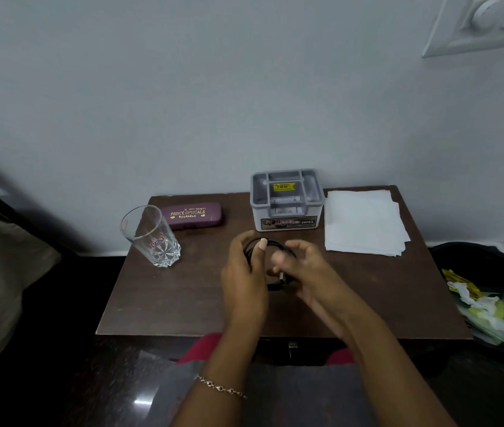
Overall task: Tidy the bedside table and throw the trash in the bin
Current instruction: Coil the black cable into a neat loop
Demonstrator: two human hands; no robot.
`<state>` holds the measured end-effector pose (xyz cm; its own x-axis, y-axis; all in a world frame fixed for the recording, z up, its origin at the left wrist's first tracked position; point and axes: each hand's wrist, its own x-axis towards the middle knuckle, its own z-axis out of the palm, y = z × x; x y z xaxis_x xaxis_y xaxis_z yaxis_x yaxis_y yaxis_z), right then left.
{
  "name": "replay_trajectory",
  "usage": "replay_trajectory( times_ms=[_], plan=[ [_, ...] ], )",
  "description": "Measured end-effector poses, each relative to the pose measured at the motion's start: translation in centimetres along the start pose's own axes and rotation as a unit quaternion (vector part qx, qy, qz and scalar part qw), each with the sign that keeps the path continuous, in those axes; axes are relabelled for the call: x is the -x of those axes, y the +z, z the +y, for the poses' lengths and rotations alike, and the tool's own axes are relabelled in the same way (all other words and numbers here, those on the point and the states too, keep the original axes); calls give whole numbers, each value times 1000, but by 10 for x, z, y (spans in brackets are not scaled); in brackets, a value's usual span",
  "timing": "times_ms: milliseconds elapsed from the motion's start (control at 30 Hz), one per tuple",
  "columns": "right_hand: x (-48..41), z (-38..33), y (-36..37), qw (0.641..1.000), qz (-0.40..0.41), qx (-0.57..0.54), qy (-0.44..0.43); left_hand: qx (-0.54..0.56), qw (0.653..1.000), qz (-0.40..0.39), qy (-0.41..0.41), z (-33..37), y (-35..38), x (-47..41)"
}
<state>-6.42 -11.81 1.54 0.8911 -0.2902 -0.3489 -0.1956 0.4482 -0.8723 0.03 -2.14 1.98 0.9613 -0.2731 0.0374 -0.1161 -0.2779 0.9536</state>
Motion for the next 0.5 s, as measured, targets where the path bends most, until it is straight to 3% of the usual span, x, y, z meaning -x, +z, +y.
replay_trajectory(
  times_ms=[133, 200, 267, 367, 433, 500],
  plan=[
    [-3, 3, 9, 985, -3, 114, -129, 38, 998, 27, -44, -1, -1, -5],
    [1, 0, 10, 961, -12, 217, -169, 30, 998, 31, -44, -3, -2, -7],
    [5, -2, 10, 890, 43, 385, -240, 26, 998, 36, -42, -3, -4, -8],
    [10, -8, 16, 716, 150, 590, -342, 31, 997, 45, -53, -4, -4, -9],
    [11, -11, 20, 651, 174, 647, -357, 38, 996, 52, -62, -4, -3, -11],
    [12, -10, 24, 622, 171, 666, -374, 48, 994, 69, -69, -3, -3, -11]
  ],
)
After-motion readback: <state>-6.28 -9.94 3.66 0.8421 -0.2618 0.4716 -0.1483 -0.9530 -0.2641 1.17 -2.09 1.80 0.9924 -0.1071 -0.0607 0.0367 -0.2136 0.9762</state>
